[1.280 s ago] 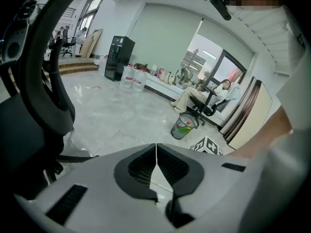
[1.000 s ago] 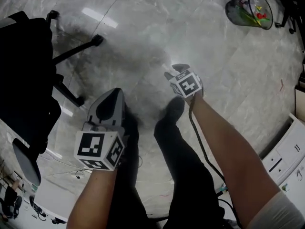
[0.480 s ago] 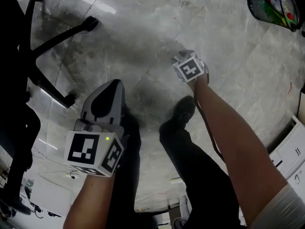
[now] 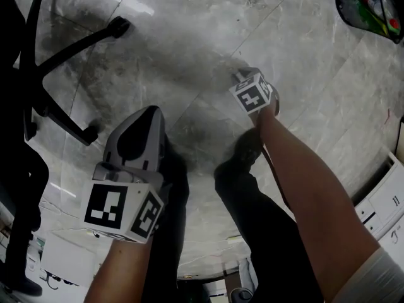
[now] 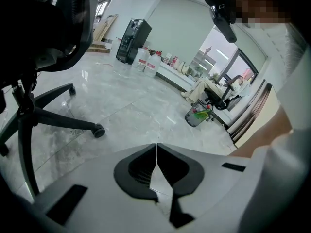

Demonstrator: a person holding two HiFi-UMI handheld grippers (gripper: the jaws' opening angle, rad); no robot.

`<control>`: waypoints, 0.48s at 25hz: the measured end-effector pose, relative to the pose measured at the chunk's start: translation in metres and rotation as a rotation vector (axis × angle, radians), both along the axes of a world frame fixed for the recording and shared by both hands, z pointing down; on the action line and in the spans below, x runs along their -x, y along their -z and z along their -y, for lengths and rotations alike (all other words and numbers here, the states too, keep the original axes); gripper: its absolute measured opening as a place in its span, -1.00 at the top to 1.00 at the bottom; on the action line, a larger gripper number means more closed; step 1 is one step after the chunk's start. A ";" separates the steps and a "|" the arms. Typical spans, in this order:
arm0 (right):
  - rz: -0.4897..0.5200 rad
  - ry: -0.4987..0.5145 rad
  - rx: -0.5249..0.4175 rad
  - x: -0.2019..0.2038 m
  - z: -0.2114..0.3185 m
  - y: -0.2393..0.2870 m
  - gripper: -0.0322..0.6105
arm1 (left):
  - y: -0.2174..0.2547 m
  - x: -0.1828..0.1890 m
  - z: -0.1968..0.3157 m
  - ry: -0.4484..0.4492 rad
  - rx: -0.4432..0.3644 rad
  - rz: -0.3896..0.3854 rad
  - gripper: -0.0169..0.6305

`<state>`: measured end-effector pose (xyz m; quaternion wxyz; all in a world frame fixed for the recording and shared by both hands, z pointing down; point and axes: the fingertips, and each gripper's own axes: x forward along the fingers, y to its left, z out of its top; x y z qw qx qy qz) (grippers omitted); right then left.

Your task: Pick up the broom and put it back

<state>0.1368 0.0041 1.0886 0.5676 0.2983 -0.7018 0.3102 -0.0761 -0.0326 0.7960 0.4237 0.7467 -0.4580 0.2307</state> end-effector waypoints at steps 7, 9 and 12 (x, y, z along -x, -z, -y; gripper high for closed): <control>0.062 0.008 -0.052 0.009 0.009 0.069 0.63 | 0.028 -0.015 0.000 -0.031 -0.040 0.004 0.91; 0.089 0.005 -0.079 0.011 0.013 0.108 0.63 | 0.052 -0.017 -0.001 -0.029 -0.054 0.005 0.91; 0.143 -0.002 -0.139 0.014 0.026 0.180 0.63 | 0.101 -0.021 0.005 -0.024 -0.091 0.007 0.91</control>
